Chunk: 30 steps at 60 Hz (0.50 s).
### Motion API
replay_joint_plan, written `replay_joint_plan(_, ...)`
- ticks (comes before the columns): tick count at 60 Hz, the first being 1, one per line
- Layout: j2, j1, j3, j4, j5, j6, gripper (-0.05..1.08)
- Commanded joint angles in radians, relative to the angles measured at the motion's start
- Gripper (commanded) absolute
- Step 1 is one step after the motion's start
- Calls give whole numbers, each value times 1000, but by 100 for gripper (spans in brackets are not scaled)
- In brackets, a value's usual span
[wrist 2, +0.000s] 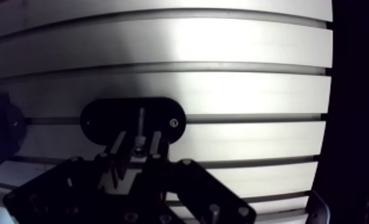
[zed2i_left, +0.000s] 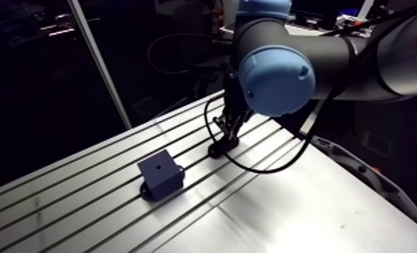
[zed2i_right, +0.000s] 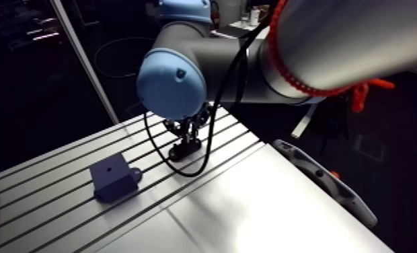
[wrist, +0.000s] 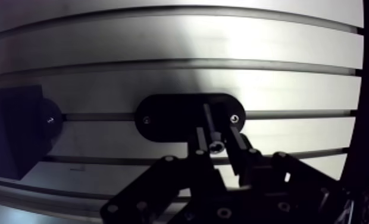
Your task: Pick up the M10 bolt and insert it into the hole until fully seated.
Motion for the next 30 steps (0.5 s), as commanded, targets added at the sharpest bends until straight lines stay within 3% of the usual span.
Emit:
replay_joint_plan(1,-2,0,2,1,-1,3,69)
replay_joint_plan(30,-12,2,-2,1,3,3,82)
